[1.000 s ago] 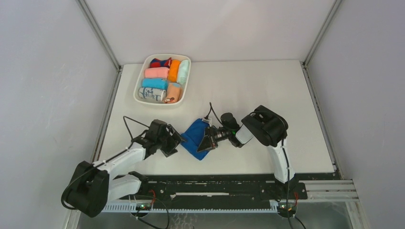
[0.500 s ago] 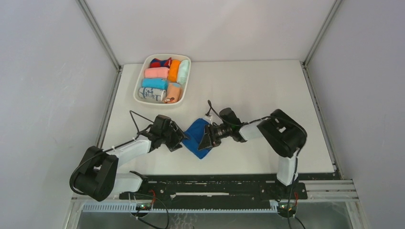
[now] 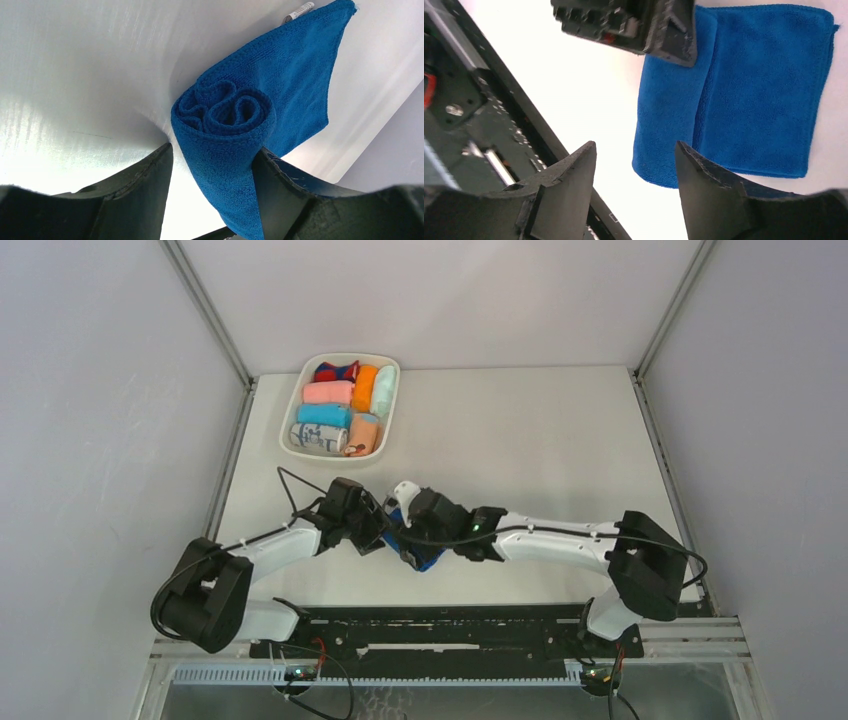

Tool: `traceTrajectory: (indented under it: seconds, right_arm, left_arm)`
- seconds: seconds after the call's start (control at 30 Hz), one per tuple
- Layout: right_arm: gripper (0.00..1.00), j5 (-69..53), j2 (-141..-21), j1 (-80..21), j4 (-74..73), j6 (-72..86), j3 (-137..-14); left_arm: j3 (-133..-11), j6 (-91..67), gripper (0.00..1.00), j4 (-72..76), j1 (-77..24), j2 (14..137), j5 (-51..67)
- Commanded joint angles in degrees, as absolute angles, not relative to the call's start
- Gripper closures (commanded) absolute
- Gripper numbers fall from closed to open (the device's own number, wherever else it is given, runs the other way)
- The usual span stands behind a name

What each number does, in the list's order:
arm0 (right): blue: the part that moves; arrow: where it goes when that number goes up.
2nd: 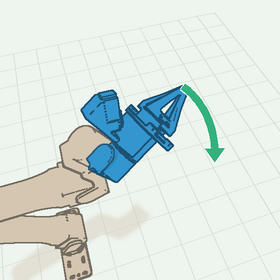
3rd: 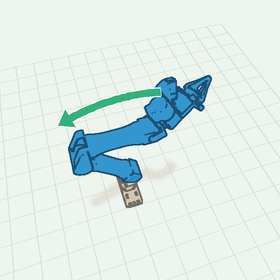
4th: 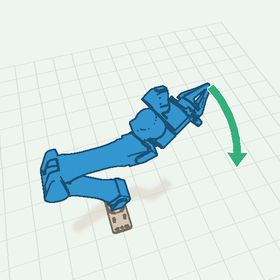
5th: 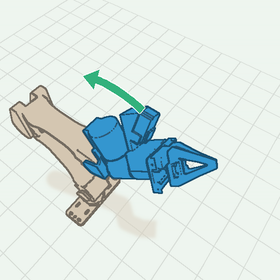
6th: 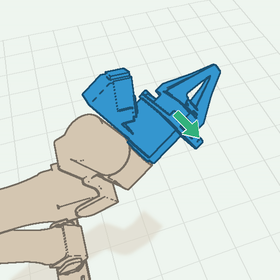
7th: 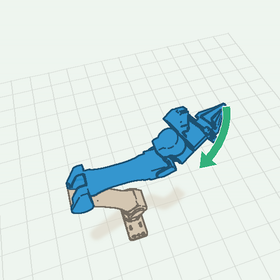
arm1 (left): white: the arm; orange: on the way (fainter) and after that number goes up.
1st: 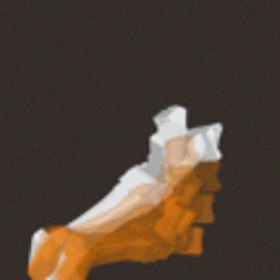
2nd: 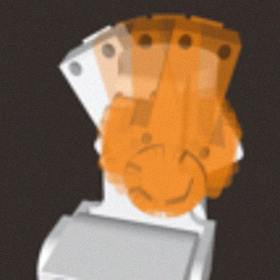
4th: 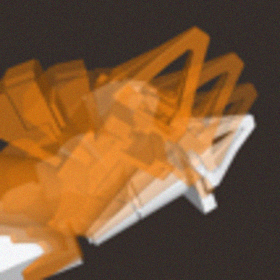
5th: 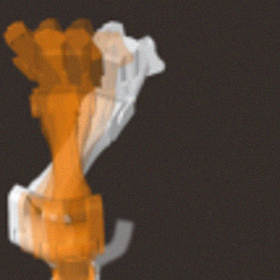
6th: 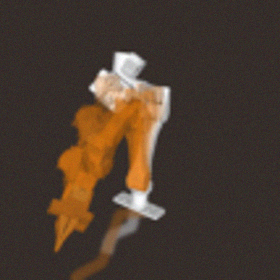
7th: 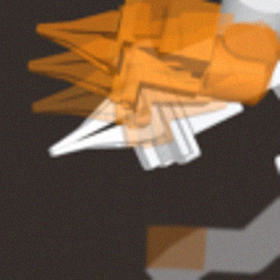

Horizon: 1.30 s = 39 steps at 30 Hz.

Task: Roll the towels
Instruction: Roll the towel at the center of the board.

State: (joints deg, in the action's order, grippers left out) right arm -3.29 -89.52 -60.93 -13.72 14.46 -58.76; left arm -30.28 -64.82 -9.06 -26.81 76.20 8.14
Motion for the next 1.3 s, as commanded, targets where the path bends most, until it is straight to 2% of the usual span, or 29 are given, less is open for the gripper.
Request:
traceTrajectory:
  seconds: [0.0,0.4,0.73,0.83,1.03,1.13,1.27]
  right_arm:
    - [0.41,16.2,-91.5,-67.0,-19.3,7.2,-62.5]
    - [0.41,31.6,-104.2,-75.8,-21.9,3.1,-68.5]
    - [0.44,33.1,-109.9,-75.8,-22.1,2.6,-68.5]
    - [0.48,30.9,-110.9,-74.9,-22.0,1.9,-68.4]
    - [0.65,20.2,-109.1,-72.8,-20.6,-0.1,-66.5]
    - [0.73,12.5,-107.4,-71.2,-19.9,-1.2,-65.7]
    - [0.77,-0.7,-106.4,-68.1,-19.8,-2.0,-65.7]
  left_arm:
    - [-29.9,-61.9,0.36,-13.6,-27.4,78.4,5.1]
    - [-30.5,-61.9,0.36,-13.7,-27.4,79.6,5.4]
    - [-30.4,-62.2,0.35,-14.1,-29.1,79.0,5.6]
    - [-29.8,-62.6,0.34,-14.5,-29.0,77.5,5.2]
    - [-26.8,-64.7,0.31,-14.9,-28.2,71.2,4.6]
    - [-24.8,-65.9,0.29,-15.2,-26.7,66.4,4.9]
    - [-21.8,-68.0,0.24,-16.9,-24.3,57.4,4.2]
